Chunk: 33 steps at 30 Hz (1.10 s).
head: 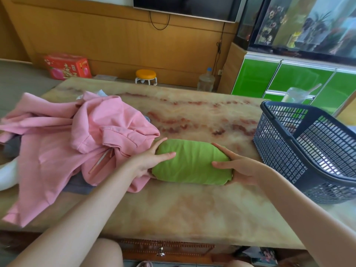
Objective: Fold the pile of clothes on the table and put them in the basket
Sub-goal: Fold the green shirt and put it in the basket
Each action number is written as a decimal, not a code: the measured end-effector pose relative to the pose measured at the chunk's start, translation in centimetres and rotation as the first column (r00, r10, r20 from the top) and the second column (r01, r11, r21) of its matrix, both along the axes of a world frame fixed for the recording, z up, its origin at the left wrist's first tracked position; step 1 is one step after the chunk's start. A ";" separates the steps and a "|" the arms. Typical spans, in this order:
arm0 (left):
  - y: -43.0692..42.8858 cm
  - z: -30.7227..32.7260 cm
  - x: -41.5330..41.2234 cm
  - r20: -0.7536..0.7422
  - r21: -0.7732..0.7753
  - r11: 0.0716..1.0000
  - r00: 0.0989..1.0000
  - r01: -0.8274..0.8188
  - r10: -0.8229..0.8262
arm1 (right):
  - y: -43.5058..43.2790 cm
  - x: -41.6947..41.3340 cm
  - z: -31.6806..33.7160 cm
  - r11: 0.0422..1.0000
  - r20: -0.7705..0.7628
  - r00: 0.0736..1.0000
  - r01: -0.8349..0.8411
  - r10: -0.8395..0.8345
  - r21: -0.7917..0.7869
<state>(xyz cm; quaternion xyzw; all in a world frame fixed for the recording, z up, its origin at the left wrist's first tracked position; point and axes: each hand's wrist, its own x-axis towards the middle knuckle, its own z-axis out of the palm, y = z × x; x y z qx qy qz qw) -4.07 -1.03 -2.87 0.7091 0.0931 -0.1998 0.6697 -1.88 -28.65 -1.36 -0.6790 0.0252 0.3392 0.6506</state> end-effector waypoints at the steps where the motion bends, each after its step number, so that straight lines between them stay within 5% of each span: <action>1: -0.2 -0.2 -0.1 0.036 0.001 1.000 0.999 -0.028 0.028 | 0.0 0.0 -0.1 1.000 0.007 1.000 0.002 -0.002 -0.001; 11: -1.4 -0.3 -1.8 0.313 -0.013 0.977 0.927 -0.211 0.205 | 0.5 -1.7 0.6 0.988 0.176 0.974 0.129 -0.143 0.089; 19: -4.4 9.0 -1.9 0.464 -0.128 0.968 0.850 -0.215 0.250 | -2.4 -2.6 12.2 0.995 0.412 0.906 0.096 -0.092 0.009; 26: -15.7 15.5 2.3 0.520 -0.279 0.955 0.819 -0.105 0.242 | -13.2 0.7 20.7 0.984 0.494 0.867 0.138 -0.067 -0.109; 33: -30.6 15.8 9.9 0.455 -0.207 0.971 0.867 -0.119 0.203 | -26.8 7.2 20.3 0.958 0.471 0.872 0.235 -0.132 -0.167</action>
